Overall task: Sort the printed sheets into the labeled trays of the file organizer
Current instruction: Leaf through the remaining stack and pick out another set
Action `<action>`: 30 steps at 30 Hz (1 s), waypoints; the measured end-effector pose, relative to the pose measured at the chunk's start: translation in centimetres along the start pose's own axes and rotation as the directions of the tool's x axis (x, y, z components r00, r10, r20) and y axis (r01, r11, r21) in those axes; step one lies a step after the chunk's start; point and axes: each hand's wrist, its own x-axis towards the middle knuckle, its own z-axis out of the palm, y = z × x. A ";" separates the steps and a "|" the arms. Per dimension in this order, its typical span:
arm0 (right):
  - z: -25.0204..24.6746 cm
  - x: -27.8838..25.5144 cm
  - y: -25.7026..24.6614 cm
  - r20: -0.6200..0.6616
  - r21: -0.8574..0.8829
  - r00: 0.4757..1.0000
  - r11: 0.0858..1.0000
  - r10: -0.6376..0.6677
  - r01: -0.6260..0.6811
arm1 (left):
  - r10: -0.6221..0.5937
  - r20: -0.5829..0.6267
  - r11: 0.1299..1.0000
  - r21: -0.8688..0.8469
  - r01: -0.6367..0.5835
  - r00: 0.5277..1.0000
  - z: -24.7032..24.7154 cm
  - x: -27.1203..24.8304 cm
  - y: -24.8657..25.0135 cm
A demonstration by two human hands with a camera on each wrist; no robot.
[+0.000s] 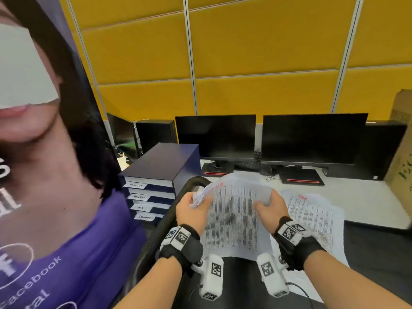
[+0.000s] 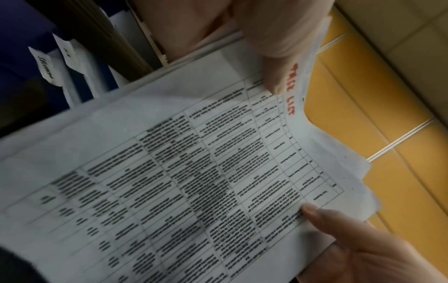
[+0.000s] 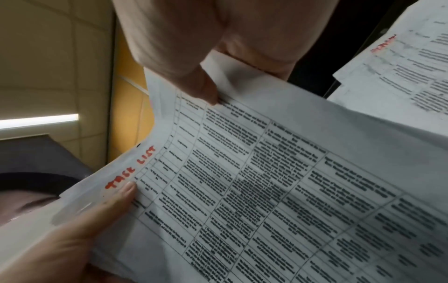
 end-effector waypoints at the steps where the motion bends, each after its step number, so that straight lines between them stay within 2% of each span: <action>1: -0.2 0.1 -0.1 0.018 -0.001 1.000 1.000 -0.018 0.018 | 0.015 -0.022 1.000 -0.027 -0.015 1.000 0.0 -0.2 0.4; 3: -0.7 0.3 0.0 0.034 0.009 0.998 0.999 -0.045 0.045 | 0.031 -0.066 0.996 -0.077 -0.036 0.997 0.1 -0.6 1.0; 6: -1.6 0.2 0.8 0.097 0.031 0.995 0.999 -0.017 0.014 | -0.014 -0.136 0.995 -0.100 0.000 0.991 0.2 -1.8 0.6; 9: -2.1 -0.2 1.4 0.158 0.026 0.987 0.999 -0.042 0.039 | -0.023 -0.124 1.000 -0.011 0.022 0.992 0.2 -2.6 -0.5; 12: -2.3 -0.6 1.1 0.174 0.073 0.981 0.994 -0.088 0.076 | 0.015 -0.125 1.000 0.012 -0.014 0.992 0.6 -3.5 0.1; 15: -2.3 -0.9 0.9 0.148 0.144 0.985 0.987 -0.089 0.068 | 0.035 -0.176 0.996 -0.080 -0.050 0.984 0.8 -4.2 0.7; 19: -2.9 -1.7 1.1 0.191 0.134 0.978 0.989 -0.088 0.062 | 0.015 -0.098 0.997 -0.078 -0.023 0.995 1.1 -4.9 -0.1; 22: -3.5 -1.4 0.4 0.191 0.152 0.977 0.986 -0.094 0.065 | 0.031 -0.084 0.996 -0.084 -0.038 0.996 1.1 -4.7 0.3; 27: -3.5 -0.6 -0.8 0.195 -0.042 0.969 0.986 -0.152 0.163 | 0.080 -0.030 0.997 0.001 -0.080 0.996 0.3 -4.2 0.9; 30: -3.2 -0.7 -1.1 0.251 -0.160 0.935 0.942 -0.249 0.294 | 0.096 0.066 0.986 0.127 -0.104 0.993 -0.1 -4.2 0.7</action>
